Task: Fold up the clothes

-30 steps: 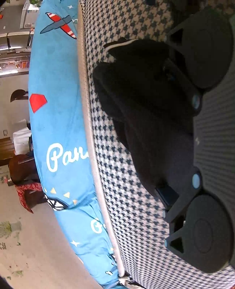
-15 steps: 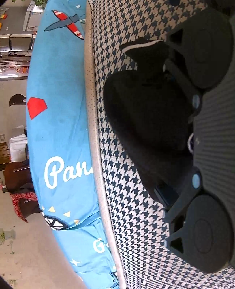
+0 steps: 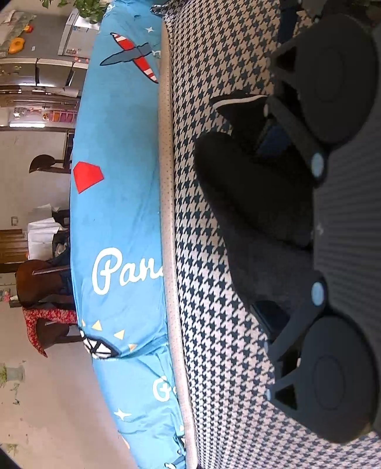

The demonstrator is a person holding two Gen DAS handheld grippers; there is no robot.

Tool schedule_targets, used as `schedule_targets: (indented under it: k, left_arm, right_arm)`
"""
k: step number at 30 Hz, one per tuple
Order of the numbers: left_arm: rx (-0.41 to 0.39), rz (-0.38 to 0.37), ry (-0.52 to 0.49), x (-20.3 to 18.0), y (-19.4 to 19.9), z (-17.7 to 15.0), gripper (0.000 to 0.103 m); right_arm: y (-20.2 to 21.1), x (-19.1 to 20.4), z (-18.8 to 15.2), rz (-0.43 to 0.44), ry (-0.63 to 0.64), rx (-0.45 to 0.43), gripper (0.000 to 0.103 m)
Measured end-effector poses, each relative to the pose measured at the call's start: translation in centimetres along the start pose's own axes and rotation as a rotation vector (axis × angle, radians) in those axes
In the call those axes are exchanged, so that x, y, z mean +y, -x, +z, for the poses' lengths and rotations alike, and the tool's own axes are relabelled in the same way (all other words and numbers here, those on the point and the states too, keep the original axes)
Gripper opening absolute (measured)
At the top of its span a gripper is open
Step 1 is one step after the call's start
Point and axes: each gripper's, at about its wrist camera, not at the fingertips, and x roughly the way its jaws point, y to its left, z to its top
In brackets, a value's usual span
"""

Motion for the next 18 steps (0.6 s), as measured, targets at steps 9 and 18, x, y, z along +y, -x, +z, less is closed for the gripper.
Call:
schedule_targets:
  k: [9,18]
  left_arm:
    - [-0.009,-0.001,0.002,0.1,2.8,-0.6,0.103]
    - [-0.008,0.003,-0.027,-0.4,6.7,-2.7,0.103]
  right_arm:
    - [0.6,0.3,-0.1,0.007,0.015,-0.006,0.103]
    - [1.2,0.4,0.1,-0.006,0.013,-0.002,0.103]
